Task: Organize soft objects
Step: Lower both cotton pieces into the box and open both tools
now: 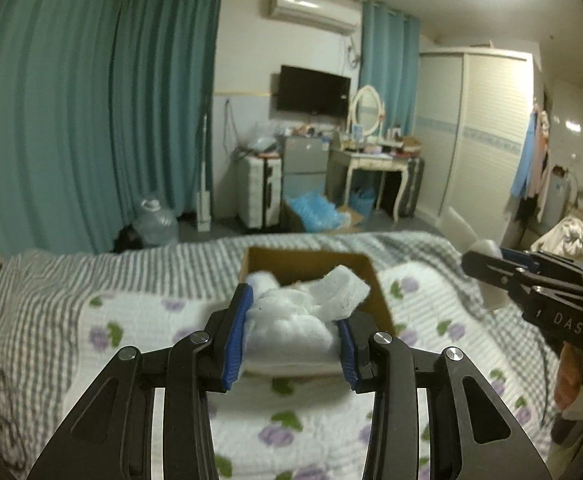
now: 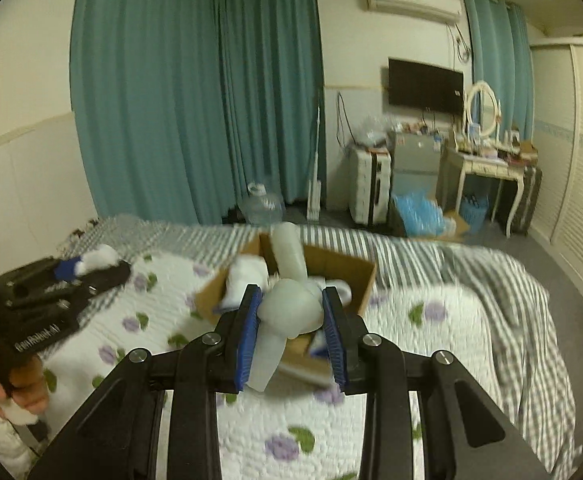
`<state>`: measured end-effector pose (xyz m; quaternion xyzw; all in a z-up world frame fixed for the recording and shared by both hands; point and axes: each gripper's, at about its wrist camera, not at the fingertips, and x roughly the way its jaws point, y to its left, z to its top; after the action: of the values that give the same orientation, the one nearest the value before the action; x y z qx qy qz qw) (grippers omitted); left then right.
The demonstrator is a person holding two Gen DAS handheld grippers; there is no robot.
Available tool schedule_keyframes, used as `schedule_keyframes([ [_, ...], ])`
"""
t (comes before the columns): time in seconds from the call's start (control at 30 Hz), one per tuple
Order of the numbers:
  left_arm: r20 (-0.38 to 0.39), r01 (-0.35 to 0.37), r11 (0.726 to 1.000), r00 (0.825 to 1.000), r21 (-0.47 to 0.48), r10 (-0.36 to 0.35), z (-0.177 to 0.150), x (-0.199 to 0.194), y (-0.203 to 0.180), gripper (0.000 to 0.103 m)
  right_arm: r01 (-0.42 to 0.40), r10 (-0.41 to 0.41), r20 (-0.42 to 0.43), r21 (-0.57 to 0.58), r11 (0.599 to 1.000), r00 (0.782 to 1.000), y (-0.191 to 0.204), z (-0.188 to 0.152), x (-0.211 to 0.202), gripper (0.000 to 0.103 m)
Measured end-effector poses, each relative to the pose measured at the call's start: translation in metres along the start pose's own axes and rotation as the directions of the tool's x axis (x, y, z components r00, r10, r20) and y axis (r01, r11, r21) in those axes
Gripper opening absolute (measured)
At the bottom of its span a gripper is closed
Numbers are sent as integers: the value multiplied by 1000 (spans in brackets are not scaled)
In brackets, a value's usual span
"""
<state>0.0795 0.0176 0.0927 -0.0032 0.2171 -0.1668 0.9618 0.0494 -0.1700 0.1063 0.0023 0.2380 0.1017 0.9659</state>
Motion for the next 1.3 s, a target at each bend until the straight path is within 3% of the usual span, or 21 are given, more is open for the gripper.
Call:
schedule_keyframes([
  [0.2,-29,14,999,1000,43,-12,21,62,-7,38,-14,15,43,-12,1000,999,-1,38,17,31],
  [0.33,-67,21,998,998,52,-18,20,112,-6,39,-3,4,24,-9,1000,1000,-8,49,57,31],
  [0.5,-145,21,1000,989,-13,-23,4,173,11,39,30,-29,-32,36,999,999,-23,46,114,32],
  [0.67,-194,-23,1000,981,7,24,-14,206,14,43,21,-13,-97,80,997,995,-38,29,169,34],
  [0.73,-204,-30,1000,979,1,29,-19,214,18,52,29,-19,-123,81,996,992,-43,22,188,38],
  [0.8,-195,-26,1000,980,-5,24,-21,215,20,60,31,-19,-145,79,996,989,-47,16,205,52],
  [0.83,-193,-27,1000,981,2,27,-22,216,19,70,25,-11,-154,88,996,988,-50,14,213,71],
  [0.87,-187,-31,999,982,11,32,-21,216,16,73,30,-14,-153,100,995,988,-53,13,216,80],
  [1.0,-165,-61,996,984,70,72,-19,207,2,75,16,4,-129,154,988,992,-64,13,219,81],
  [1.13,-136,-72,995,987,68,81,-3,184,-6,75,41,-25,-115,144,989,993,-65,21,205,85],
  [1.3,-30,-85,993,996,82,88,31,121,-20,75,72,-67,-46,124,990,997,-62,48,148,91],
])
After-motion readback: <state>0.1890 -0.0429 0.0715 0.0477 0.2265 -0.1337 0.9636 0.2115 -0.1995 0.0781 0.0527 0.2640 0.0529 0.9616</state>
